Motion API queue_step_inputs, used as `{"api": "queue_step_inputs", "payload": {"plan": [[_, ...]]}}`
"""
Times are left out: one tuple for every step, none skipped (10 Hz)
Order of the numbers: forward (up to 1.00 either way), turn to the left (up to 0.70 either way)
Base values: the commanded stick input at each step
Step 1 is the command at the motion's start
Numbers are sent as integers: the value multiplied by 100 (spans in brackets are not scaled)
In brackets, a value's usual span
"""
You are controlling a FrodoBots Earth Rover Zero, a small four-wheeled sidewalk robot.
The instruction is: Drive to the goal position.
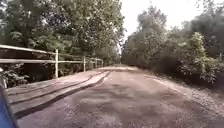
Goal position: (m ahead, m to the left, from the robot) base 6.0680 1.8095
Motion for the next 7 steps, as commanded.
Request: {"api": "queue_step_inputs", "payload": {"plan": [[70,0],[70,0],[70,0],[70,0],[70,0],[70,0],[70,0]]}}
